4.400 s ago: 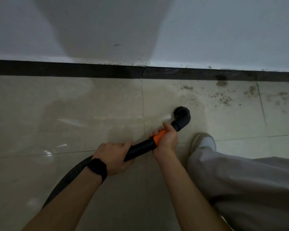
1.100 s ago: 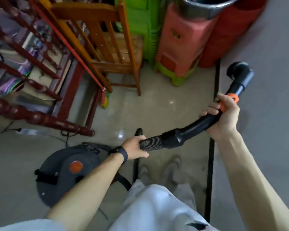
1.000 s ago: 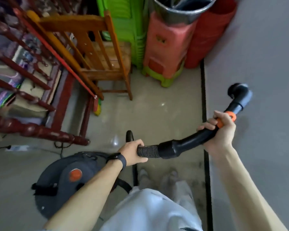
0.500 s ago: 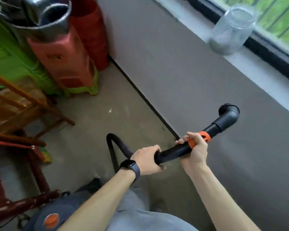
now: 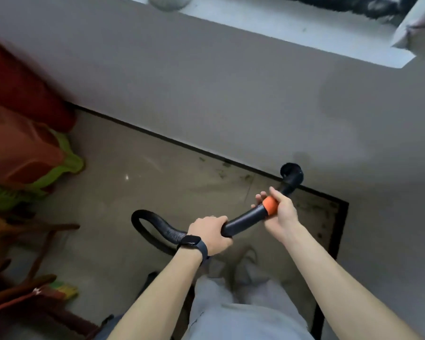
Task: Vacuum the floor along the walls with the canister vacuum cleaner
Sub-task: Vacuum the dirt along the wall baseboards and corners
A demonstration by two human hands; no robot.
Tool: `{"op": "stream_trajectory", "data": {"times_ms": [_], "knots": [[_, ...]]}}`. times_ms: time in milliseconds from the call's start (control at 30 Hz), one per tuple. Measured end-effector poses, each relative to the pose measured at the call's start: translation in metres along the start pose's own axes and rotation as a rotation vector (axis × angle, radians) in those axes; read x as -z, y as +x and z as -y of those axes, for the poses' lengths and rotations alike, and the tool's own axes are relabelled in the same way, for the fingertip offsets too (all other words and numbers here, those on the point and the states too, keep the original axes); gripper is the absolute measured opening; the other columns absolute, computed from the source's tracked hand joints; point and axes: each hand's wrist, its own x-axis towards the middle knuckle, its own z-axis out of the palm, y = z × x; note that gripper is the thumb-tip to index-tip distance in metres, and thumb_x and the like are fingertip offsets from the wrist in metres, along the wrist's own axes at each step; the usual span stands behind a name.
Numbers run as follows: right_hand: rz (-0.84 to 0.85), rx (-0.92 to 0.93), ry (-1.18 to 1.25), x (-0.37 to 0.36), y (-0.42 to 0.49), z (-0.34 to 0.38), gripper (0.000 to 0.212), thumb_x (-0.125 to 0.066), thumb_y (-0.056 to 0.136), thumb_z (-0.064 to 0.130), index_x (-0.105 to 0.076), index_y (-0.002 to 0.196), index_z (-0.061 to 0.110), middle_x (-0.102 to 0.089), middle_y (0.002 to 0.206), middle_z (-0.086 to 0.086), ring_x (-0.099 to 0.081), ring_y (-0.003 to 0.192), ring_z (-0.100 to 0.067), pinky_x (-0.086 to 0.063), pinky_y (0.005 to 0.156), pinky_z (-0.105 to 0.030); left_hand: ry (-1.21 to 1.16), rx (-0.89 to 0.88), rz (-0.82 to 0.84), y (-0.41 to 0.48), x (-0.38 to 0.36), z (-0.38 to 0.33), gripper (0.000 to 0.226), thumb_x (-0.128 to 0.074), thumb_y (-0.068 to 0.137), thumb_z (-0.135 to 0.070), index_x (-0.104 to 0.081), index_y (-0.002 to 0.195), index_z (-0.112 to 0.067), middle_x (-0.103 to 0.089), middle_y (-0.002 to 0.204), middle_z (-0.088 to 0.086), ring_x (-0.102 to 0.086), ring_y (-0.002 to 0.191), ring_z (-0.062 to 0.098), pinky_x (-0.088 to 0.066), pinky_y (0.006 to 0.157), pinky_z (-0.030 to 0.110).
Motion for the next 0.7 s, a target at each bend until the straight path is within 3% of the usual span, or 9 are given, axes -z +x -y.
{"op": "stream_trajectory", "data": {"times_ms": [133, 233, 333, 433, 600, 700], "knots": [[-0.003, -0.065, -0.193, -0.014, 0.032, -0.033, 0.008, -0.064, 0.099, 0.015, -0.060, 0.105, 0.011, -0.070, 0.089, -0.010, -0.068, 0.089, -0.024, -0.052, 0.084, -0.039, -0.178, 0.111, 0.087, 0.021, -0.023, 0.032, 0.033, -0.057, 0.070, -0.053, -0.057, 0.097, -0.034, -0.067, 0.089, -0.006, -0.061, 0.083, 0.026, -0.050, 0.072, 0.030], [-0.051, -0.097, -0.368, -0.035, 0.058, -0.061, 0.031, -0.071, 0.096, 0.019, -0.062, 0.123, 0.007, -0.071, 0.105, -0.014, -0.068, 0.096, -0.027, -0.054, 0.072, -0.039, -0.352, 0.197, 0.120, 0.037, -0.042, 0.062, 0.040, -0.059, 0.064, -0.054, -0.063, 0.101, -0.039, -0.070, 0.088, -0.006, -0.064, 0.086, 0.026, -0.053, 0.076, 0.029], [-0.088, -0.101, -0.508, -0.054, 0.092, -0.087, 0.032, -0.072, 0.095, 0.023, -0.061, 0.121, 0.009, -0.069, 0.103, -0.013, -0.066, 0.093, -0.028, -0.053, 0.069, -0.038, -0.475, 0.253, 0.113, 0.057, -0.067, 0.096, 0.046, -0.060, 0.059, -0.053, -0.066, 0.103, -0.038, -0.070, 0.085, -0.008, -0.065, 0.084, 0.024, -0.050, 0.070, 0.026], [-0.023, -0.142, -0.568, -0.071, 0.152, -0.116, 0.034, -0.066, 0.098, 0.031, -0.060, 0.121, 0.006, -0.067, 0.111, -0.016, -0.065, 0.096, -0.030, -0.053, 0.074, -0.040, -0.564, 0.306, 0.054, 0.098, -0.095, 0.133, 0.041, -0.059, 0.058, -0.055, -0.064, 0.094, -0.037, -0.069, 0.084, -0.009, -0.064, 0.082, 0.022, -0.045, 0.063, 0.026], [0.117, -0.245, -0.666, -0.086, 0.279, -0.170, 0.041, -0.060, 0.100, 0.043, -0.065, 0.117, 0.005, -0.069, 0.102, -0.010, -0.068, 0.093, -0.021, -0.052, 0.083, -0.035, -0.619, 0.365, 0.037, 0.192, -0.155, 0.186, 0.037, -0.065, 0.075, -0.046, -0.061, 0.109, -0.033, -0.066, 0.092, -0.003, -0.062, 0.083, 0.024, -0.044, 0.063, 0.027], [0.116, -0.245, -0.775, -0.080, 0.354, -0.205, 0.036, -0.058, 0.104, 0.041, -0.061, 0.119, 0.008, -0.066, 0.108, -0.009, -0.067, 0.082, -0.016, -0.051, 0.068, -0.032, -0.645, 0.393, 0.008, 0.245, -0.200, 0.217, 0.034, -0.066, 0.080, -0.037, -0.060, 0.112, -0.027, -0.065, 0.096, 0.000, -0.059, 0.081, 0.023, -0.047, 0.065, 0.029]]}}
